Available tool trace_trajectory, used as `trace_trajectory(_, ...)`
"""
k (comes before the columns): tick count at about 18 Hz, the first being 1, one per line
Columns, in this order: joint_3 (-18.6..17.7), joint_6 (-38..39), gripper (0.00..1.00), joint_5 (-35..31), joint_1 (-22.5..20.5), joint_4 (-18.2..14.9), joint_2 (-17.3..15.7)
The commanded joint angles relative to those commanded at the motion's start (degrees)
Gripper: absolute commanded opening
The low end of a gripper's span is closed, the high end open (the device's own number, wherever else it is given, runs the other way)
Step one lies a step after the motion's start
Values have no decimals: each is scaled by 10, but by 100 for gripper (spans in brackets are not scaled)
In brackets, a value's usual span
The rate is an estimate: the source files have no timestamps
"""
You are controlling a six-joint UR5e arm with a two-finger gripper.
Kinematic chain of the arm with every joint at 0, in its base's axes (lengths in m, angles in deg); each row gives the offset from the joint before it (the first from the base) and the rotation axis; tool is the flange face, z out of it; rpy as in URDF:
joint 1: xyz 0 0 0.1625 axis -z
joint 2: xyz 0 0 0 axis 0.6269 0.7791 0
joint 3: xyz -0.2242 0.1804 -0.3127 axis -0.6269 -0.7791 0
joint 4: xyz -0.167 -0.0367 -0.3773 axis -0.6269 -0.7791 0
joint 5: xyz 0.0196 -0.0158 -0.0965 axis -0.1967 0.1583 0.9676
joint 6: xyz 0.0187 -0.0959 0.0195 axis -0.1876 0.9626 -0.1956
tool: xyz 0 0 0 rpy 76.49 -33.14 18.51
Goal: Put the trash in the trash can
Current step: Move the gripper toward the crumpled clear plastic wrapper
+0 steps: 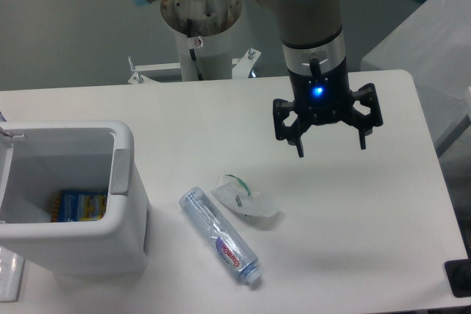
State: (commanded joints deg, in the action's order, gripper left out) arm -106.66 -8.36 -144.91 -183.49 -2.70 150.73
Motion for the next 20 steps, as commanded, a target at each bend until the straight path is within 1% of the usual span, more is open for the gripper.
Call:
trace_trajectory(3, -1, 1, 100, 3, 1, -1, 2)
trace_trajectory(5, -8, 6, 100, 6, 1, 3, 2)
trace_trajectory(7, -23, 6, 100, 10, 1, 4, 4)
trace_trajectory(8, -30, 6, 100, 15, 0, 10, 7)
trace_trajectory(12, -72, 17, 100, 15, 2, 54, 21)
trace_trajectory(14, -86, 53, 100, 19, 1, 58, 21)
trace_trajectory(17, -103, 63, 100, 20, 2, 58, 28)
trace_trajectory(19, -128, 76, 100, 22, 3, 60, 29)
trace_trajectory(20, -140, 80, 100, 22, 4, 68, 30)
